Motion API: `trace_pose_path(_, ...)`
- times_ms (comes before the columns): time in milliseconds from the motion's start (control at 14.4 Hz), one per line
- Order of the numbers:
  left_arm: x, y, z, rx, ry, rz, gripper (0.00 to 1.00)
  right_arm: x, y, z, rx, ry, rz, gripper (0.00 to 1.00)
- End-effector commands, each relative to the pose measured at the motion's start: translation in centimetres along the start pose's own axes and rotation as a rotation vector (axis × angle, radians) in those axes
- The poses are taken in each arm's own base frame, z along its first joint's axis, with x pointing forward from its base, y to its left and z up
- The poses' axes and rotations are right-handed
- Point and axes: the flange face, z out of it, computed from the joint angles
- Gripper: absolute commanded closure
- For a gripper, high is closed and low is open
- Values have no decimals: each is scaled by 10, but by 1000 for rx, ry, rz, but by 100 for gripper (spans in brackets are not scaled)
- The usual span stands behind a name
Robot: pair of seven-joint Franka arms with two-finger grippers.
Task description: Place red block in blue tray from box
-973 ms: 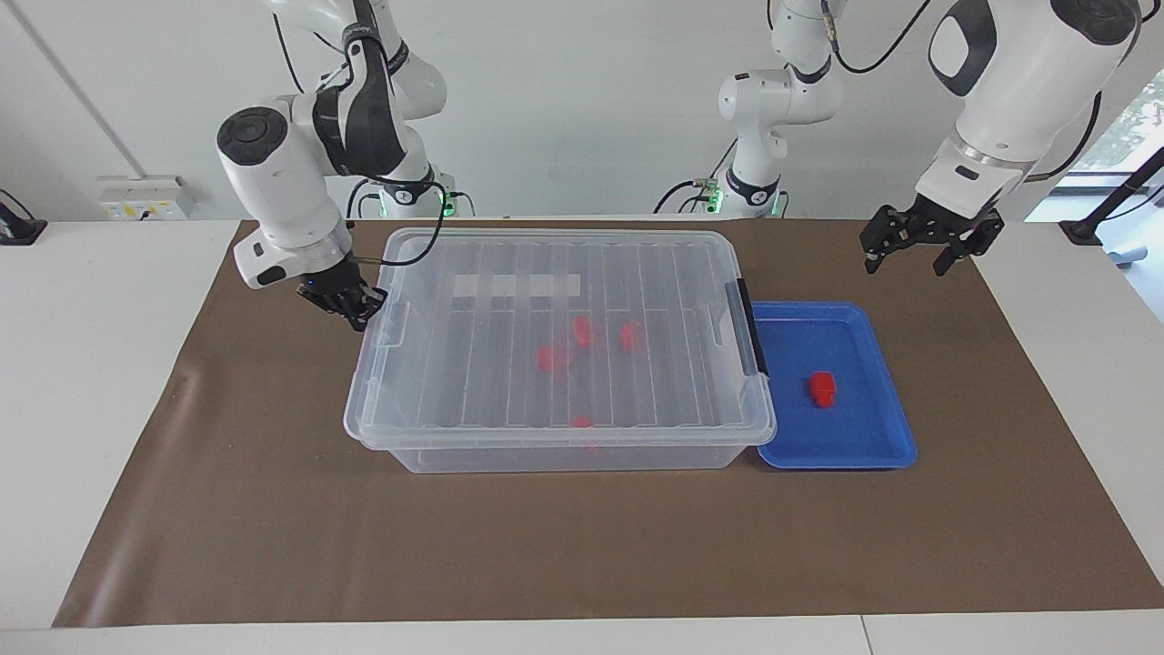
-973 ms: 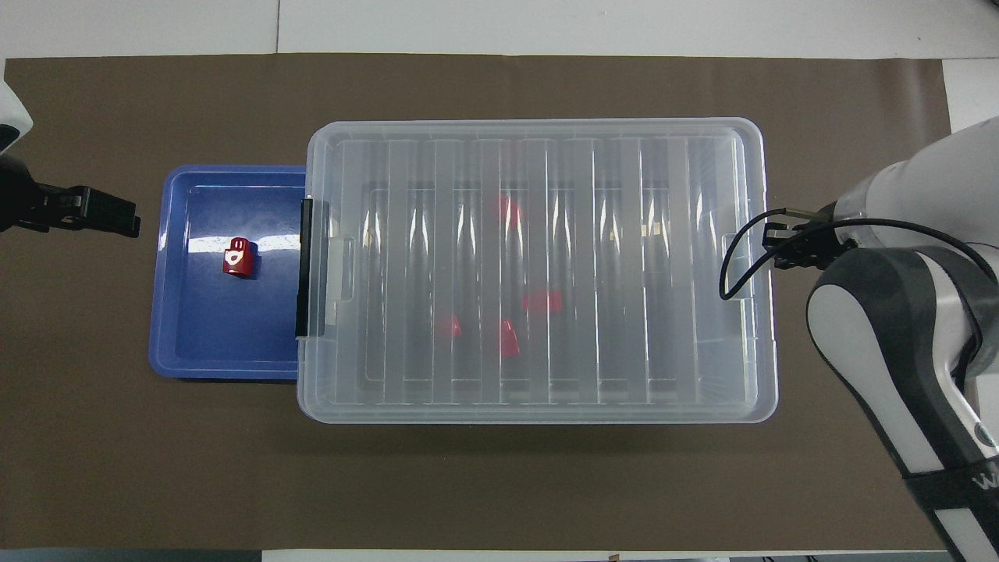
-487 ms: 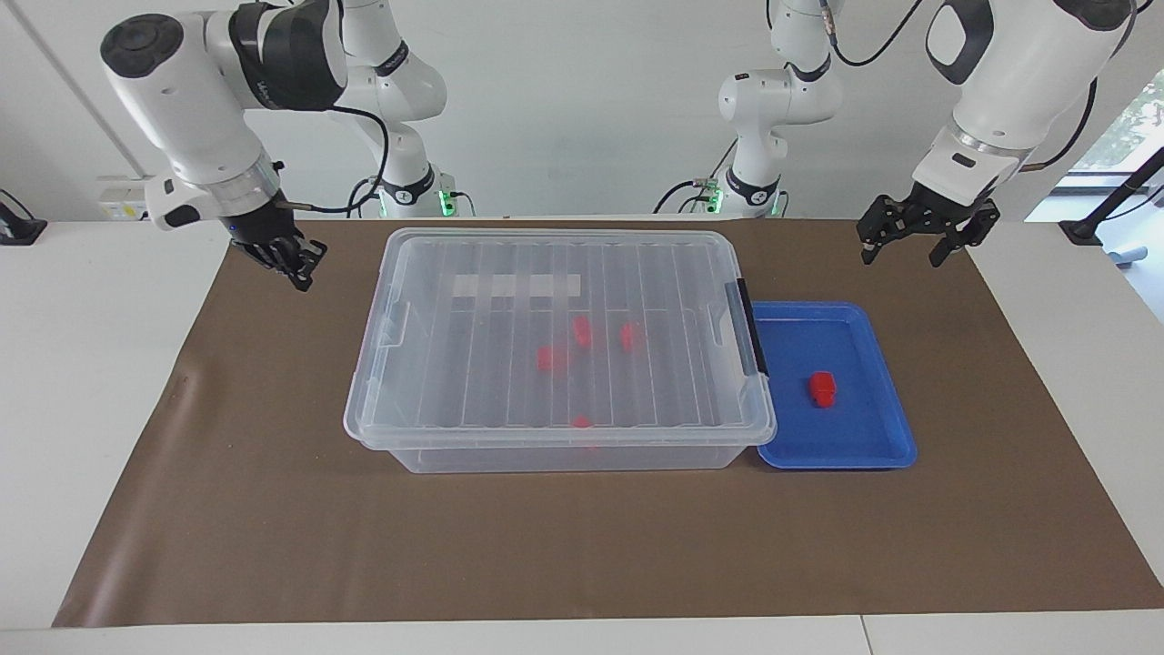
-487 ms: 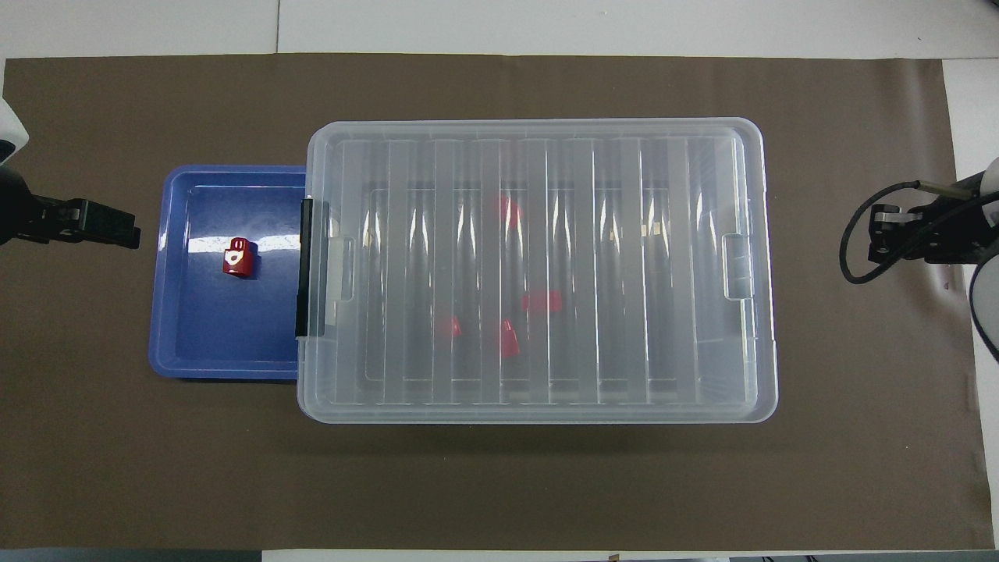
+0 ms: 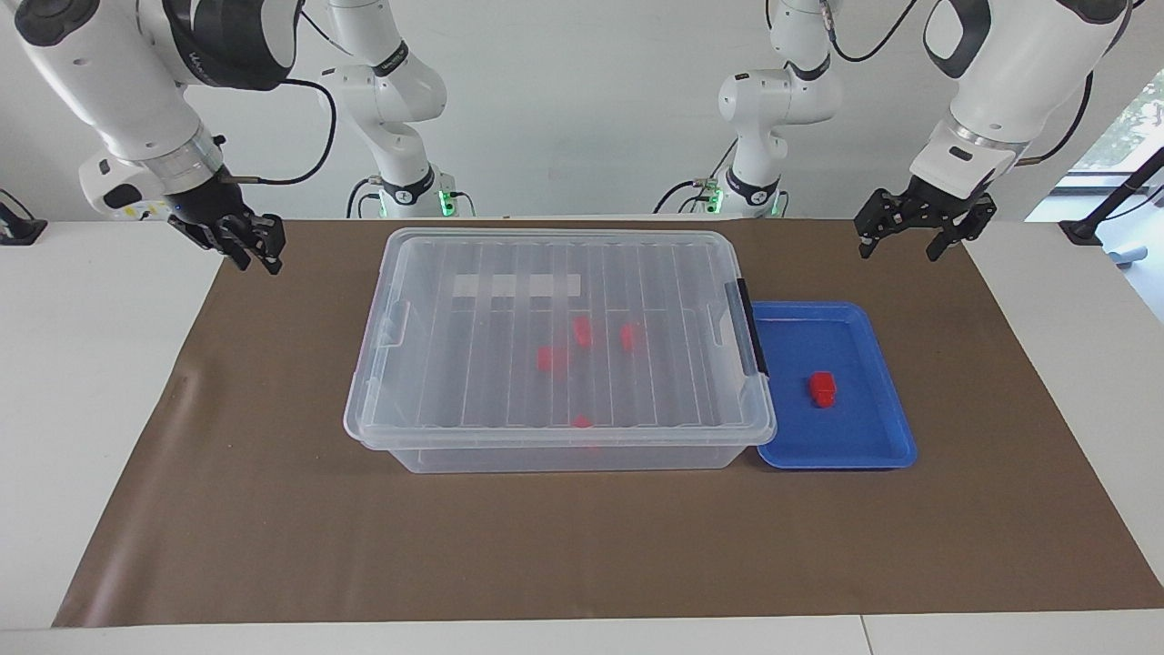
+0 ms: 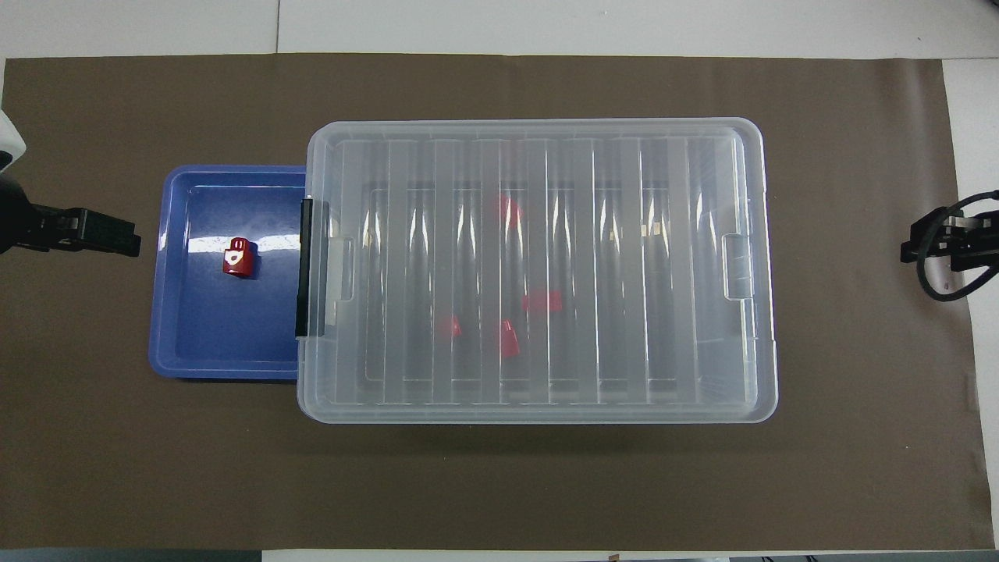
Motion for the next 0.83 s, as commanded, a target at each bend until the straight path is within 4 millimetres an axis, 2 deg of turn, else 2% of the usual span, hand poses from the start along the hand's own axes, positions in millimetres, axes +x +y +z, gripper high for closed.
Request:
trace_pose_path(0,-9,-1,0,-23,-2,2,0,-2,-3,-7,8,7,-36,0)
trace_pose_path(209,-10,-1,-1,-23,-3,-3,0,-3,-5,-7,12,-2,-90,0)
trace_pose_path(765,-10,-3,-1,-20,-2,-4,0,-3,-12,-12,7,-2,-104,0)
